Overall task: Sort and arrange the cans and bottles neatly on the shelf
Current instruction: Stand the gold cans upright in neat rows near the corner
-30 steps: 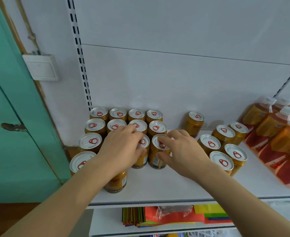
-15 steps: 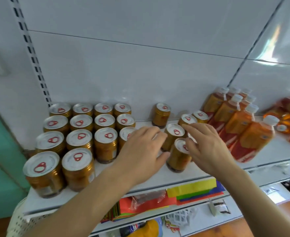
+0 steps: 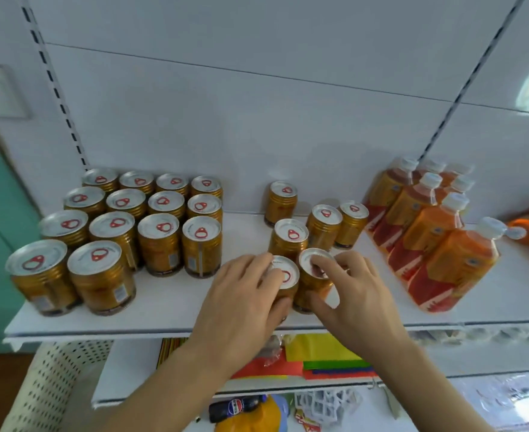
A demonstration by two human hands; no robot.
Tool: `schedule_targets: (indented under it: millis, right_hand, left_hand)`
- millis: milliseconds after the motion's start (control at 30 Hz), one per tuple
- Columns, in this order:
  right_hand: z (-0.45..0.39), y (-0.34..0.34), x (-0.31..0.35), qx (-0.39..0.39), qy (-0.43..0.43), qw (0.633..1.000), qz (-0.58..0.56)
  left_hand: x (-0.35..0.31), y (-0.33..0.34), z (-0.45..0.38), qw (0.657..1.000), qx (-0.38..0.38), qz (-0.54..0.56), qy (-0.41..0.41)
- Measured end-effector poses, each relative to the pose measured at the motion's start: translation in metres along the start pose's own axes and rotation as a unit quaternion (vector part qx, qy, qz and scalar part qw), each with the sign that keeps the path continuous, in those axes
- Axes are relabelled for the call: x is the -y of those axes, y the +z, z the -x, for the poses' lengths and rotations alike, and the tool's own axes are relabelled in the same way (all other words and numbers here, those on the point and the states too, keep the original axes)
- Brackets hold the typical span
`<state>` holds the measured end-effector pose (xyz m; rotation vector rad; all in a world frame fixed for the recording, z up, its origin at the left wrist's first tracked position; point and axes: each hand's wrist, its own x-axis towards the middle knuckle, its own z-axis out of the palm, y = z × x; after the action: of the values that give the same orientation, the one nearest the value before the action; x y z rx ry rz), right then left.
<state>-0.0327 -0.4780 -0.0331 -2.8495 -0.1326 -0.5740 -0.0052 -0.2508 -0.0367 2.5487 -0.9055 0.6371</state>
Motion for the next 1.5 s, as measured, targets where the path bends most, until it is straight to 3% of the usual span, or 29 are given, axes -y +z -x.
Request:
schedule_targets:
  millis: [233,500,1200,1500]
  right_hand:
    - [0.005,0.027,0.070,-0.019,-0.087,0.995,-0.053]
    - [-0.004,0.046,0.132,-0.032,-0.103,0.993,-0.056]
    - [-0.010,0.068,0.161,-0.091,-0.056,0.994,-0.024]
    - [-0.007,0.067,0.162,-0.072,-0.047,0.996,-0.016]
  left_hand:
    - [0.033,-0.034,0.047,0.989,-0.030,-0.110,-0.091]
    - [0.083,-0.067,0.063,0.979,0.001,-0.170,-0.111]
    - [0.122,-0.073,0.062,0.992,0.009,-0.074,-0.100]
    - [0.120,-0.077,0.060,0.994,0.008,-0.058,-0.095]
